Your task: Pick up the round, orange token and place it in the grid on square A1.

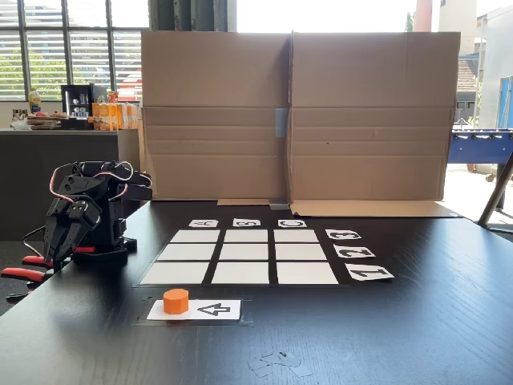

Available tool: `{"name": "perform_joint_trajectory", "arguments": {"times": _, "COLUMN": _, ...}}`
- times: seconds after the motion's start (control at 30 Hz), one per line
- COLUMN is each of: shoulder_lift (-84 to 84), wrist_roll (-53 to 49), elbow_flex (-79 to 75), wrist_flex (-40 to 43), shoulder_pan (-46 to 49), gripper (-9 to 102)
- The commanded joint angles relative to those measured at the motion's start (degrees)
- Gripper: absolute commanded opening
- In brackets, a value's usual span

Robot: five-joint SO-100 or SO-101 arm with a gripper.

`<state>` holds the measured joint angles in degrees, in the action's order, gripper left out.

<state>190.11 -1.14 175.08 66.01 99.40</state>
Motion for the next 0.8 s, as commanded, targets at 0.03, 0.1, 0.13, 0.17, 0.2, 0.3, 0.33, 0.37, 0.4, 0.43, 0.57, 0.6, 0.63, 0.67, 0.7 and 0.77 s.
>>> {"name": "perform_joint_trajectory", "arguments": {"times": 0.03, "shoulder_lift": -13.71, "wrist_roll": -0.53, "elbow_flex": -10.11, "wrist_flex": -2.29, "shoulder_pan": 2.9, "gripper": 10}}
{"name": "perform_joint_trajectory", "arguments": {"times": 0.1, "shoulder_lift": -13.89, "wrist_roll": -0.53, "elbow_flex": -10.28, "wrist_flex": -2.29, "shoulder_pan": 2.9, "gripper": 10}}
{"name": "perform_joint_trajectory", "arguments": {"times": 0.13, "shoulder_lift": -13.97, "wrist_roll": -0.53, "elbow_flex": -10.28, "wrist_flex": -2.29, "shoulder_pan": 2.9, "gripper": 10}}
{"name": "perform_joint_trajectory", "arguments": {"times": 0.17, "shoulder_lift": -13.97, "wrist_roll": -0.53, "elbow_flex": -10.28, "wrist_flex": -2.29, "shoulder_pan": 2.9, "gripper": 10}}
{"name": "perform_joint_trajectory", "arguments": {"times": 0.2, "shoulder_lift": -13.97, "wrist_roll": -0.53, "elbow_flex": -10.28, "wrist_flex": -2.29, "shoulder_pan": 2.9, "gripper": 10}}
{"name": "perform_joint_trajectory", "arguments": {"times": 0.3, "shoulder_lift": -15.38, "wrist_roll": -0.53, "elbow_flex": -11.07, "wrist_flex": -2.29, "shoulder_pan": 2.9, "gripper": 10}}
{"name": "perform_joint_trajectory", "arguments": {"times": 0.33, "shoulder_lift": -16.52, "wrist_roll": -0.53, "elbow_flex": -11.78, "wrist_flex": -2.29, "shoulder_pan": 2.9, "gripper": 10}}
{"name": "perform_joint_trajectory", "arguments": {"times": 0.37, "shoulder_lift": -18.19, "wrist_roll": -0.53, "elbow_flex": -12.83, "wrist_flex": -2.29, "shoulder_pan": 2.81, "gripper": 10}}
{"name": "perform_joint_trajectory", "arguments": {"times": 0.4, "shoulder_lift": -19.78, "wrist_roll": -0.53, "elbow_flex": -14.06, "wrist_flex": -2.29, "shoulder_pan": 2.64, "gripper": 10}}
{"name": "perform_joint_trajectory", "arguments": {"times": 0.43, "shoulder_lift": -21.36, "wrist_roll": -0.7, "elbow_flex": -15.47, "wrist_flex": -2.29, "shoulder_pan": 2.46, "gripper": 10}}
{"name": "perform_joint_trajectory", "arguments": {"times": 0.57, "shoulder_lift": -28.74, "wrist_roll": -0.79, "elbow_flex": -23.2, "wrist_flex": -2.29, "shoulder_pan": 1.49, "gripper": 11}}
{"name": "perform_joint_trajectory", "arguments": {"times": 0.6, "shoulder_lift": -31.38, "wrist_roll": -0.79, "elbow_flex": -25.66, "wrist_flex": -2.2, "shoulder_pan": 1.05, "gripper": 11}}
{"name": "perform_joint_trajectory", "arguments": {"times": 0.63, "shoulder_lift": -34.01, "wrist_roll": -0.79, "elbow_flex": -27.95, "wrist_flex": -2.2, "shoulder_pan": 0.7, "gripper": 12}}
{"name": "perform_joint_trajectory", "arguments": {"times": 0.67, "shoulder_lift": -36.3, "wrist_roll": -0.79, "elbow_flex": -30.32, "wrist_flex": -2.02, "shoulder_pan": 0.35, "gripper": 12}}
{"name": "perform_joint_trajectory", "arguments": {"times": 0.7, "shoulder_lift": -38.76, "wrist_roll": -0.79, "elbow_flex": -32.87, "wrist_flex": -1.67, "shoulder_pan": 0.09, "gripper": 12}}
{"name": "perform_joint_trajectory", "arguments": {"times": 0.77, "shoulder_lift": -44.03, "wrist_roll": -0.88, "elbow_flex": -37.62, "wrist_flex": 0.0, "shoulder_pan": -0.97, "gripper": 13}}
